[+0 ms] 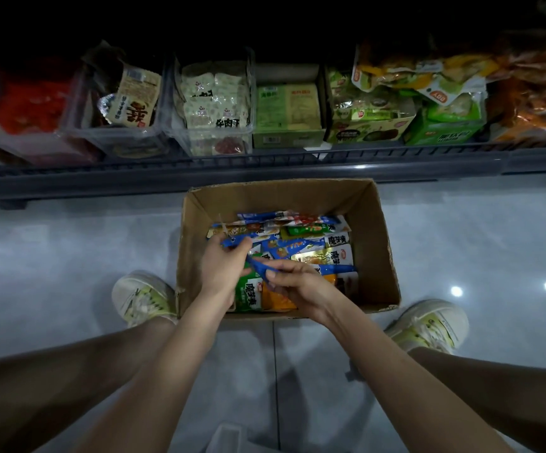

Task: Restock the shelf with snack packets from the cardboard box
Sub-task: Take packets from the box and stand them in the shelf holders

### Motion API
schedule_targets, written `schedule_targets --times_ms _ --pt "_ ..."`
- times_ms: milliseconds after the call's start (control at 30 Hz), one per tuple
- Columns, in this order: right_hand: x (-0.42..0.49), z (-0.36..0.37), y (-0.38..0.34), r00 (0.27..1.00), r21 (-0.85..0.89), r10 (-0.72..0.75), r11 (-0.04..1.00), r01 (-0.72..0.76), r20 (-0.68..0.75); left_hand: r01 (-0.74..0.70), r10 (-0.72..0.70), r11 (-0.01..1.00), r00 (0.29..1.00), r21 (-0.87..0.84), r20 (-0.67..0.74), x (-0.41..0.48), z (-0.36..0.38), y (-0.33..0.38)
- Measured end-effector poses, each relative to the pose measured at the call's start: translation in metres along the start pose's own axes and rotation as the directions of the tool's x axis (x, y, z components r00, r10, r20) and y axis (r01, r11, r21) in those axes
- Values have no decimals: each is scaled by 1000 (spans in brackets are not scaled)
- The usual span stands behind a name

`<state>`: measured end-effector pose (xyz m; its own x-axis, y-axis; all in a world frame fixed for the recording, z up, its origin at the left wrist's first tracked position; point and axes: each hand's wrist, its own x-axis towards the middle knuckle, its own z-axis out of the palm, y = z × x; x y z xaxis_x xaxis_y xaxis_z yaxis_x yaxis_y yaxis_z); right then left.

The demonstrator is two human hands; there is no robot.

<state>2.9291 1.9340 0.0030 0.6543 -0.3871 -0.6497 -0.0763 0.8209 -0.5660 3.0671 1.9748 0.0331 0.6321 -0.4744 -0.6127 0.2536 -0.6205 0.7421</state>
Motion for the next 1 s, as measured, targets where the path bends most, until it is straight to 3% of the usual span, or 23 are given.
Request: schedule_targets --times_ms 200,333,500,633,767,1000 --pt "1 -10 -4 994 100 -85 991 91 -62 -40 41 998 999 51 -20 3 -8 -1" --pt "13 -28 -4 970 182 -63 977 107 -236 -73 73 994 997 81 5 9 -13 -2" --pt "38 -56 -5 871 226 -1 965 129 -491 -136 143 976 989 168 -27 21 -16 -3" --pt "66 -70 -6 776 278 61 949 150 -627 -82 93 978 994 192 -48 33 -13 -1" --pt "98 -71 -3 724 262 82 955 140 -685 -55 63 984 997 171 -38 42 -10 -8" --pt "133 -63 -13 730 267 78 953 146 -679 -74 75 989 997 129 -8 51 -12 -14"
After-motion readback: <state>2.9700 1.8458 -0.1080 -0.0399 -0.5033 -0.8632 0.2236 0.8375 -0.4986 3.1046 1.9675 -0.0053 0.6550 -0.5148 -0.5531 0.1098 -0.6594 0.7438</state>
